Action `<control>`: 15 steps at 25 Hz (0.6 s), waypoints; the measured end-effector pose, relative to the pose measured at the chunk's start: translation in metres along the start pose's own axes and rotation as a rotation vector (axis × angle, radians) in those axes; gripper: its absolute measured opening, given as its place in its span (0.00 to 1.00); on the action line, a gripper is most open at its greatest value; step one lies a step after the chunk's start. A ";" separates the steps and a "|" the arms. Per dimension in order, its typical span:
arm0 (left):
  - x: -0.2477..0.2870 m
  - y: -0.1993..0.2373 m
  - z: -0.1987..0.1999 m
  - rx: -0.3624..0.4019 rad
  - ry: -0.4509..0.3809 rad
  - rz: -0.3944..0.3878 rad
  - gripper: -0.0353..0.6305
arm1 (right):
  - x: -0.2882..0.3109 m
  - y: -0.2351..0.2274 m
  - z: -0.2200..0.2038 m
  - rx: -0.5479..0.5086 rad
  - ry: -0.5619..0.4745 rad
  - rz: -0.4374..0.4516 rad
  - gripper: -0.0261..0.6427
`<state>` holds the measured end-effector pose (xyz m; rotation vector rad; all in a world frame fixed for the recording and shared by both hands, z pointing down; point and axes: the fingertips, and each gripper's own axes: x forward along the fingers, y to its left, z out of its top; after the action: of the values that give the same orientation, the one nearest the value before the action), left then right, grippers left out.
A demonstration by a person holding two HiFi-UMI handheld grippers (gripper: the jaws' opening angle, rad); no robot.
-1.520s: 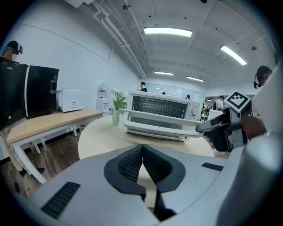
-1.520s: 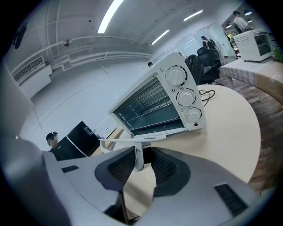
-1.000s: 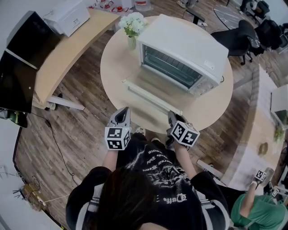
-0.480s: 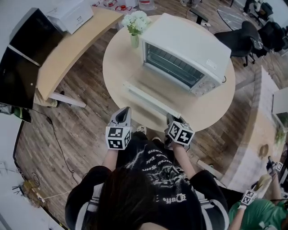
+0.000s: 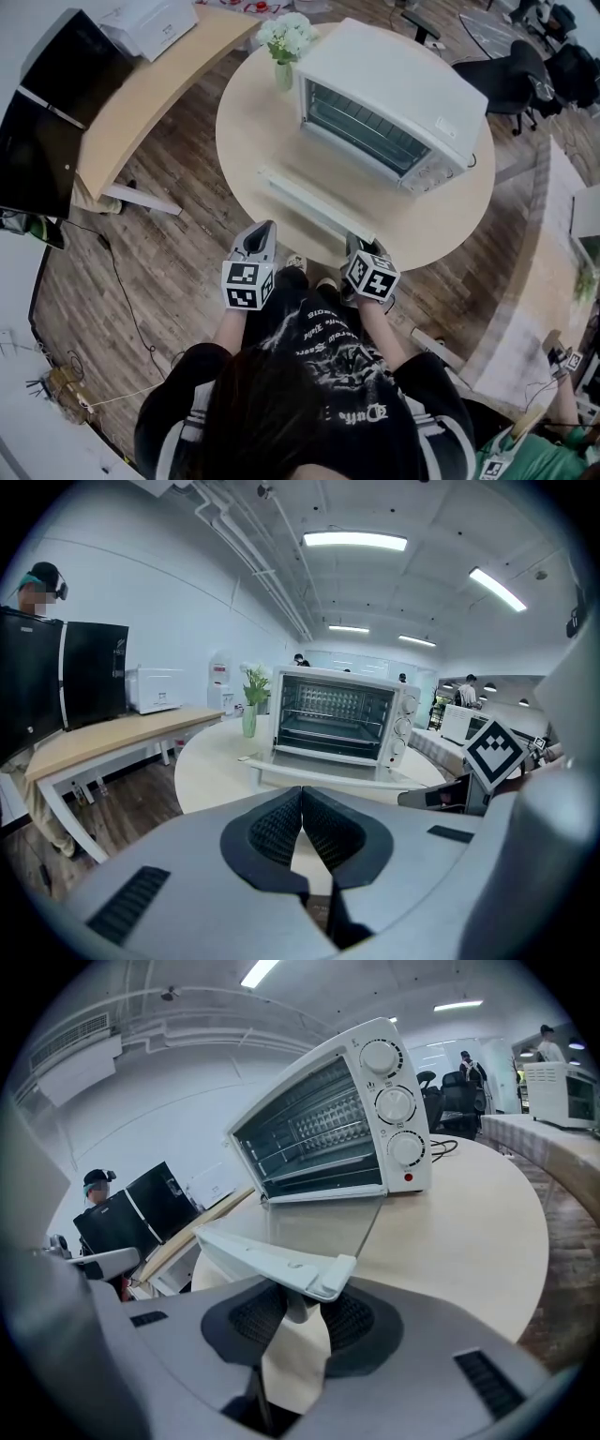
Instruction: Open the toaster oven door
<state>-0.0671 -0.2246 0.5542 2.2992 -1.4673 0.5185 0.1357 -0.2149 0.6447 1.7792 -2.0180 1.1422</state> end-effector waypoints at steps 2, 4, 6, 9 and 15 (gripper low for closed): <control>0.001 -0.001 -0.003 -0.001 0.006 0.001 0.08 | 0.002 -0.001 -0.002 -0.014 -0.017 0.007 0.22; 0.000 -0.002 -0.005 -0.001 0.011 0.001 0.08 | 0.005 -0.002 -0.006 -0.035 -0.038 0.015 0.22; 0.000 -0.003 -0.006 0.000 0.016 0.000 0.08 | 0.007 -0.003 -0.010 -0.053 -0.053 0.014 0.22; 0.002 -0.003 -0.007 -0.003 0.021 0.002 0.08 | 0.010 -0.005 -0.013 -0.067 -0.071 0.005 0.22; 0.000 0.000 -0.009 -0.013 0.027 0.013 0.08 | 0.014 -0.006 -0.018 -0.096 -0.098 0.009 0.22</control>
<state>-0.0679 -0.2201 0.5622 2.2657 -1.4693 0.5405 0.1322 -0.2130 0.6680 1.8131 -2.1001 0.9609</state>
